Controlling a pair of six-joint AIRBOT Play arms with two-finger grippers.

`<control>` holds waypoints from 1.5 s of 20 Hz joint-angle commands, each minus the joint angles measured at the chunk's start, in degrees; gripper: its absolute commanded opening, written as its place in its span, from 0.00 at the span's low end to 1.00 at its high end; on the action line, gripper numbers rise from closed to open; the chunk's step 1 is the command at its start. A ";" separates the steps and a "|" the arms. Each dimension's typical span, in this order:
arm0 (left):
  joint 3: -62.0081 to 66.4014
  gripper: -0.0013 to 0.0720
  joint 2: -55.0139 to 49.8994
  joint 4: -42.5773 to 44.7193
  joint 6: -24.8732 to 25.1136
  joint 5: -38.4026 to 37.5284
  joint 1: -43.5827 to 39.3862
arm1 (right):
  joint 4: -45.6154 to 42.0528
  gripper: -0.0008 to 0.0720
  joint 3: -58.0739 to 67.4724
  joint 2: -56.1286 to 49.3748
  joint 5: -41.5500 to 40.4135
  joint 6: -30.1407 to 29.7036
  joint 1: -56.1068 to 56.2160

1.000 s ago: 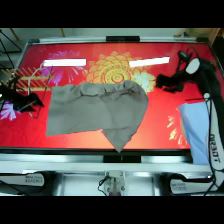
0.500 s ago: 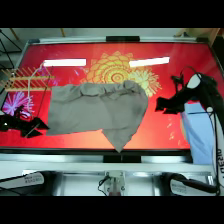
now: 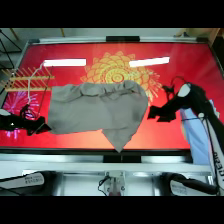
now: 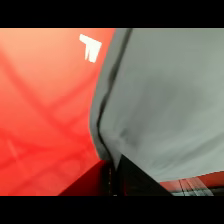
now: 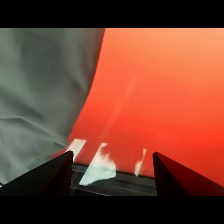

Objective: Fold the shirts.

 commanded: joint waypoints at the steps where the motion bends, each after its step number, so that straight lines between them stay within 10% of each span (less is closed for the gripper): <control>1: 0.07 0.06 2.93 -0.63 1.40 -0.55 -0.13 | 3.10 0.86 -8.48 0.04 -9.57 0.81 7.67; 7: 0.07 0.06 5.92 -0.68 1.51 -0.57 -0.15 | 10.71 0.83 -12.85 -0.22 -22.14 4.31 11.28; 9: 0.07 0.06 5.90 -0.70 1.51 -0.57 -0.15 | 12.57 0.64 -12.85 -1.73 -22.47 4.28 11.32; 11: 0.74 0.06 5.95 -0.68 1.53 -1.05 -0.15 | 12.63 0.16 -12.76 -1.97 -22.45 4.28 11.28; 12: 2.36 0.06 6.38 -0.72 1.53 -1.97 -0.17 | 12.26 0.10 -12.15 -0.74 -22.29 3.37 11.08; 20: 49.53 0.06 31.61 -24.81 4.50 8.85 -0.22 | -24.57 0.10 30.21 30.14 -21.22 -0.20 8.66; 25: 63.73 0.06 43.47 -17.68 -2.58 16.13 -0.22 | -23.37 0.10 49.20 39.69 -21.18 -0.13 8.66; 30: 63.69 0.06 47.91 -0.11 -9.27 0.81 -0.22 | -27.21 0.10 49.64 42.62 -2.38 0.70 8.66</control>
